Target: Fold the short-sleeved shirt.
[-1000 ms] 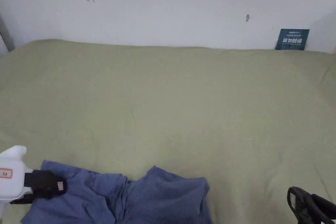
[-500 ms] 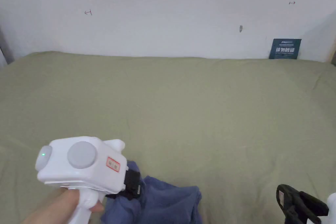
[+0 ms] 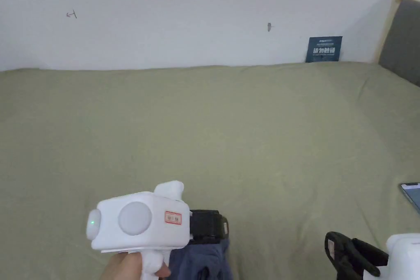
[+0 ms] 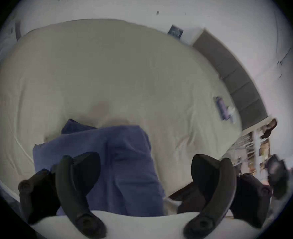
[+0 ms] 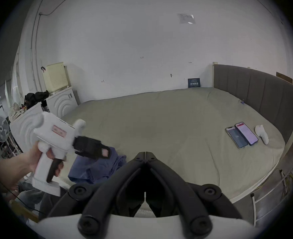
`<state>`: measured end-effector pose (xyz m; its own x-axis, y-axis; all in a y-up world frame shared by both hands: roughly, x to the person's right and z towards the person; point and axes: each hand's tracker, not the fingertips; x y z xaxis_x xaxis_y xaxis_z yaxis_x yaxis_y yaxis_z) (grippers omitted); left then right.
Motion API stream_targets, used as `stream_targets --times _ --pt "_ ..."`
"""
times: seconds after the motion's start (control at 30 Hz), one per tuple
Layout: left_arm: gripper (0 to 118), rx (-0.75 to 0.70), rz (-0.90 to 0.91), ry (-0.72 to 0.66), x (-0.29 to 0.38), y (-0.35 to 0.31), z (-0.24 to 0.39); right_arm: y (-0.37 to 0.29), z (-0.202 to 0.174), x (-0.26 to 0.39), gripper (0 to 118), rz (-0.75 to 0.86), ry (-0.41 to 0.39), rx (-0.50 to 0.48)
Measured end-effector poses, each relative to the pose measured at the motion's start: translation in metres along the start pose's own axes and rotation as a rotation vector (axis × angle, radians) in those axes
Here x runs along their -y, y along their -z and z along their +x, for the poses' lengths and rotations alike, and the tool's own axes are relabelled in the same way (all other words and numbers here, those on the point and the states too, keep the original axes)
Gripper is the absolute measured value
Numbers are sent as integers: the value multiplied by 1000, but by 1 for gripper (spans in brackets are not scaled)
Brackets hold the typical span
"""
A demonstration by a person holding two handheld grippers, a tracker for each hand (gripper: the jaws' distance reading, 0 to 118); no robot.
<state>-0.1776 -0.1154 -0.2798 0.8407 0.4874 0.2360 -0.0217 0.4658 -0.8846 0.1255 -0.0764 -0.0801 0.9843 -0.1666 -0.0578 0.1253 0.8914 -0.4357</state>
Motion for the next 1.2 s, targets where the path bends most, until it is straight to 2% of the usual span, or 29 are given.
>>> stream_targets --times 0.03,0.07,0.1,0.27,0.43,0.57,0.63,0.67,0.8,0.93,1.0,1.03,1.1,1.2 --pt "51 47 3 -14 1 -10 -7 2 0 0 0 -4 1 -3" --pt "6 86 3 -34 1 -16 -15 5 -1 1 0 -10 8 -11" --pt "2 91 15 -80 3 -21 -22 6 -1 2 0 -15 15 -18" --pt "2 196 -23 -145 14 -11 -53 9 -11 7 0 -34 17 -39" --pt "2 326 -141 -228 38 42 -53 9 -15 11 0 -54 15 -41" --pt "2 222 -211 -160 65 88 -52 14 -12 17 0 -85 22 -31" --pt "1 233 -215 -152 74 100 -52 17 -11 20 0 -105 23 -28" --pt "1 270 -210 -162 75 98 -51 19 -11 21 0 -119 25 -27" --pt "1 214 -199 -97 72 88 -39 31 -14 23 0 -160 60 -60" --pt "1 245 -146 -65 59 41 -38 63 -32 16 0 -200 65 -152" --pt "1 190 -105 -42 54 5 -47 82 -45 13 0 -214 54 -206" --pt "1 126 -94 -31 53 -13 -52 93 -51 12 0 -229 56 -250" --pt "1 101 -38 -19 52 -44 -70 118 -62 12 0 -285 59 -344" --pt "1 85 -10 -79 50 -74 -100 164 -72 24 0 -411 123 -517"
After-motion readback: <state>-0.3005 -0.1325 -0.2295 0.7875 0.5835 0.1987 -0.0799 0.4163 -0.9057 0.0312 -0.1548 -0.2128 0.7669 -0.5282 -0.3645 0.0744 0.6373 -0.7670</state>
